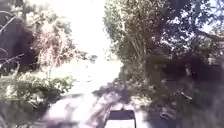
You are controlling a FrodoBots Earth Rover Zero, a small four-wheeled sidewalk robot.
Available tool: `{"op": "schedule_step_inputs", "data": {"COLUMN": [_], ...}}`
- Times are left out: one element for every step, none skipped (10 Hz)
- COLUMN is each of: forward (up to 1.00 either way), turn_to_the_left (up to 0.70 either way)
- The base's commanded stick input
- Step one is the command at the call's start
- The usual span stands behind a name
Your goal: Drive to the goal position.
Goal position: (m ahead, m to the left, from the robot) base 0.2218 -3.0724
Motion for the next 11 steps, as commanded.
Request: {"op": "schedule_step_inputs", "data": {"forward": [1.0, 1.0, 1.0, 1.0, 1.0, 1.0, 1.0, 1.0, 1.0, 1.0, 1.0], "turn_to_the_left": [0.0, 0.0, 0.0, 0.0, 0.0, 0.0, 0.06, 0.1, 0.06, 0.4, 0.4]}}
